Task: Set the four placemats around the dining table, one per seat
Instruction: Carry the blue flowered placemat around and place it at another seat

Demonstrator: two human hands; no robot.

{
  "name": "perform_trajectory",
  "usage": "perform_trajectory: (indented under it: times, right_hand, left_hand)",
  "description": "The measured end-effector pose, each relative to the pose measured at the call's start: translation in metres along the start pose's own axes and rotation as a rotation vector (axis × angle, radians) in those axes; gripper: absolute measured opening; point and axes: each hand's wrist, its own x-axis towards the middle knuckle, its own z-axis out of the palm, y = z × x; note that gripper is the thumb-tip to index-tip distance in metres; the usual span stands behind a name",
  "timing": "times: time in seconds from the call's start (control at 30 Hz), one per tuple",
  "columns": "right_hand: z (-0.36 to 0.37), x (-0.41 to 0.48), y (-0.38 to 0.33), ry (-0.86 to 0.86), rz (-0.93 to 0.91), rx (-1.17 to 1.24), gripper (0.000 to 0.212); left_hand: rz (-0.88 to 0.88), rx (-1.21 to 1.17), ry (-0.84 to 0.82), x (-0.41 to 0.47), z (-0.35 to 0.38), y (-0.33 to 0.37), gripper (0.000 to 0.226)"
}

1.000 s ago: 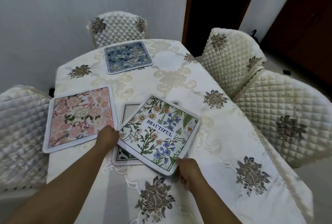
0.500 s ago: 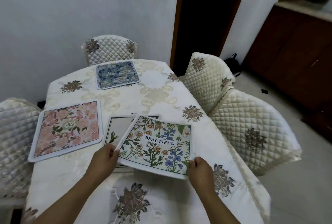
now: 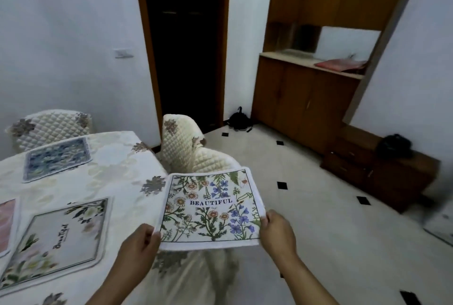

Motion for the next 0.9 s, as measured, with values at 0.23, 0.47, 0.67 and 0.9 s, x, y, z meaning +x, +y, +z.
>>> perform_trajectory:
  times: [0.23, 0.47, 0.67, 0.9]
  right_hand:
    - [-0.109, 0.072, 0.103, 0.061, 0.071, -0.044, 0.023]
    - [-0.139, 0.174, 0.154, 0.076, 0.113, -0.049, 0.028]
    - [-0.148, 0.286, 0.181, 0.1, 0.086, -0.103, 0.031]
    - [-0.141, 0.409, 0.189, 0.069, 0.021, -0.066, 0.031]
  left_hand:
    - [0.075, -0.059, -0.072, 0.011, 0.098, 0.128, 0.025]
    - [0.133, -0.104, -0.054, 0.083, 0.173, 0.192, 0.028]
    - [0.146, -0.163, -0.057, 0.169, 0.238, 0.235, 0.021]
    - [0.136, -0.113, -0.008, 0.259, 0.269, 0.286, 0.027]
